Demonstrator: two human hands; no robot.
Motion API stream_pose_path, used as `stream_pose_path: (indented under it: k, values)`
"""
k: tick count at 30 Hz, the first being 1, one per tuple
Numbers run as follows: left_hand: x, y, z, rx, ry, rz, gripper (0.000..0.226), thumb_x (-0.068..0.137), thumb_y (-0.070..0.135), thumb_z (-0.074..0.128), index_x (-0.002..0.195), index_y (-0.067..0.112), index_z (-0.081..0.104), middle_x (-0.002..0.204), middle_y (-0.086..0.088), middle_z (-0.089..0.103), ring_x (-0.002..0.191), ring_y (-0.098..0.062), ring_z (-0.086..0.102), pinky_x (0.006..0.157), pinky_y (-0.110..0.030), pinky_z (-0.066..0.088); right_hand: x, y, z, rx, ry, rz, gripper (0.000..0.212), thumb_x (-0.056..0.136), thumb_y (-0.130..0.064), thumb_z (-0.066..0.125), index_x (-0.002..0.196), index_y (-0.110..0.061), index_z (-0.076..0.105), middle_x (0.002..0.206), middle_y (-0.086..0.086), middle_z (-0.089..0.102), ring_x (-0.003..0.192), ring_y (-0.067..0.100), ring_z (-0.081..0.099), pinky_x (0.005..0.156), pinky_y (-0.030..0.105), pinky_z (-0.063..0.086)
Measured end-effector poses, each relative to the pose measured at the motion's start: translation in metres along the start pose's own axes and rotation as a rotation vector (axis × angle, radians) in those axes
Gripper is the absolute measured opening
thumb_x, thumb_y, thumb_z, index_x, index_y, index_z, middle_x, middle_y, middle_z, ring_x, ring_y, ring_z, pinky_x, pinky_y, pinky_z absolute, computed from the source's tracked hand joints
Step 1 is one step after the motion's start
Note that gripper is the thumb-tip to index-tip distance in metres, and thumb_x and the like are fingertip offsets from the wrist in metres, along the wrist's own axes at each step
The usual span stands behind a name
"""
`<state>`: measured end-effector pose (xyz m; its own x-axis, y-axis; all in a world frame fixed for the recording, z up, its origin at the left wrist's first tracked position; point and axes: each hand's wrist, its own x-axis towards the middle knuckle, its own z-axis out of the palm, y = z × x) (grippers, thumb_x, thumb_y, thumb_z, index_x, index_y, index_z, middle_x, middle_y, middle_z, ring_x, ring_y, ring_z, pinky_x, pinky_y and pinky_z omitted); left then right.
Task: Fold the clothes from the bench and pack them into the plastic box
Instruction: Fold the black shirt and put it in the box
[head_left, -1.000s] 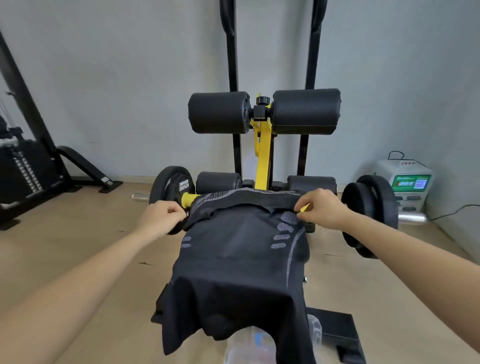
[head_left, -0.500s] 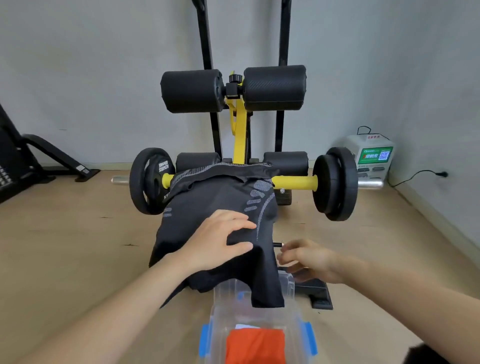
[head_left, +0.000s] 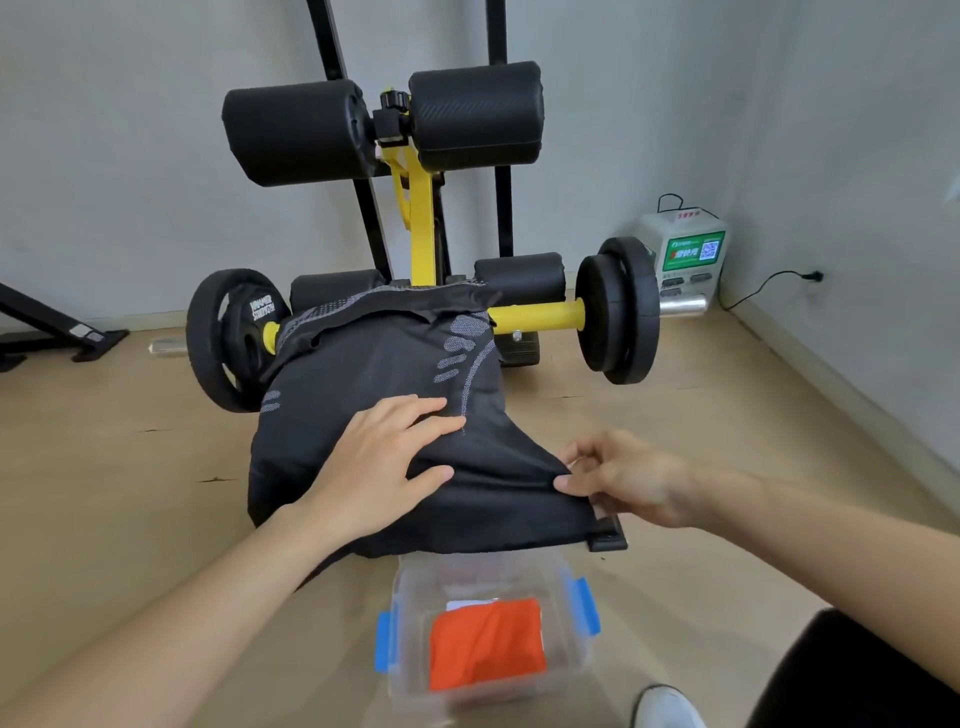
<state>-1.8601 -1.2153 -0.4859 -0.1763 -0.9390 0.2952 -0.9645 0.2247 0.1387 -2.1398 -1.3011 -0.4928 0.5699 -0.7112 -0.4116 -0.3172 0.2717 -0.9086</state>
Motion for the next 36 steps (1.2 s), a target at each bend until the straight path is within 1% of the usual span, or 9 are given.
stream_pose_path:
  k: [6, 14, 18, 20, 22, 24, 27, 31, 36]
  values:
    - [-0.004, 0.04, 0.001, -0.077, 0.199, 0.104, 0.035, 0.087, 0.049, 0.061, 0.113, 0.029, 0.071, 0.11, 0.015, 0.063, 0.107, -0.013, 0.054, 0.088, -0.034, 0.045, -0.028, -0.017, -0.008, 0.063, -0.014, -0.161, 0.044, 0.089, 0.007, 0.064, 0.126, -0.016, 0.06, 0.078, 0.011, 0.055, 0.056, 0.01, 0.058, 0.05, 0.019, 0.048]
    - [-0.011, 0.106, 0.007, -0.251, 0.267, 0.049, 0.045, 0.074, 0.064, 0.073, 0.102, 0.03, 0.07, 0.093, 0.016, 0.064, 0.086, -0.007, 0.059, 0.073, -0.026, 0.05, -0.037, -0.026, 0.004, 0.242, 0.047, -0.259, 0.017, 0.092, 0.007, 0.058, 0.101, -0.004, 0.067, 0.095, 0.017, 0.059, 0.076, 0.017, 0.064, 0.064, 0.021, 0.058]
    - [-0.008, 0.107, 0.007, -0.321, 0.35, 0.0, 0.009, 0.085, 0.033, 0.071, 0.092, 0.027, 0.072, 0.085, 0.016, 0.067, 0.079, -0.005, 0.061, 0.069, -0.034, 0.054, -0.039, -0.031, 0.009, 0.304, 0.034, -0.27, 0.016, 0.093, 0.007, 0.056, 0.102, -0.001, 0.066, 0.102, 0.024, 0.064, 0.088, 0.023, 0.068, 0.074, 0.024, 0.061]
    - [-0.007, 0.103, 0.0, -0.411, 0.341, -0.06, 0.006, 0.085, 0.024, 0.073, 0.09, 0.028, 0.073, 0.082, 0.017, 0.07, 0.077, -0.003, 0.065, 0.069, -0.033, 0.055, -0.039, -0.031, 0.007, 0.072, 0.113, -0.338, 0.02, 0.092, 0.005, 0.058, 0.106, -0.007, 0.069, 0.112, 0.022, 0.067, 0.099, 0.023, 0.067, 0.084, 0.029, 0.059]
    - [-0.006, 0.101, -0.008, -0.501, 0.328, -0.116, 0.01, 0.085, 0.019, 0.077, 0.086, 0.029, 0.074, 0.078, 0.02, 0.071, 0.069, -0.004, 0.067, 0.066, -0.027, 0.054, -0.041, -0.035, 0.005, -0.372, 0.24, -0.504, 0.034, 0.087, -0.003, 0.064, 0.111, -0.025, 0.071, 0.126, 0.002, 0.059, 0.115, 0.012, 0.056, 0.096, 0.026, 0.05]
    - [-0.005, 0.099, -0.015, -0.573, 0.301, -0.142, 0.015, 0.085, 0.015, 0.078, 0.085, 0.03, 0.075, 0.075, 0.021, 0.071, 0.065, -0.005, 0.068, 0.06, -0.02, 0.051, -0.043, -0.039, 0.006, -0.557, 0.18, -0.652, 0.042, 0.081, -0.015, 0.073, 0.116, -0.037, 0.068, 0.131, -0.016, 0.052, 0.125, 0.004, 0.044, 0.098, 0.02, 0.042]
    - [-0.004, 0.094, -0.021, -0.652, 0.28, -0.17, 0.016, 0.085, 0.011, 0.078, 0.085, 0.028, 0.077, 0.074, 0.018, 0.072, 0.064, -0.006, 0.069, 0.057, -0.01, 0.046, -0.039, -0.042, 0.015, -0.569, 0.159, -0.722, 0.038, 0.076, -0.028, 0.084, 0.112, -0.031, 0.072, 0.112, -0.017, 0.069, 0.111, 0.006, 0.056, 0.093, 0.023, 0.045]
    - [-0.006, 0.087, -0.023, -0.665, 0.253, -0.199, 0.013, 0.083, 0.016, 0.081, 0.09, 0.026, 0.077, 0.078, 0.016, 0.072, 0.07, -0.006, 0.069, 0.062, -0.011, 0.049, -0.03, -0.046, 0.023, -0.469, 0.222, -0.77, 0.008, 0.081, -0.017, 0.08, 0.084, -0.012, 0.077, 0.08, 0.001, 0.073, 0.07, 0.003, 0.061, 0.069, 0.019, 0.048]
    - [-0.016, 0.069, -0.013, -0.589, 0.144, -0.211, 0.018, 0.082, 0.04, 0.073, 0.086, 0.024, 0.068, 0.069, 0.001, 0.066, 0.065, -0.019, 0.062, 0.063, -0.046, 0.052, -0.028, -0.055, 0.022, -0.331, 0.237, -0.77, 0.006, 0.088, -0.01, 0.071, 0.084, -0.007, 0.072, 0.08, 0.005, 0.072, 0.066, 0.007, 0.061, 0.065, 0.019, 0.051]
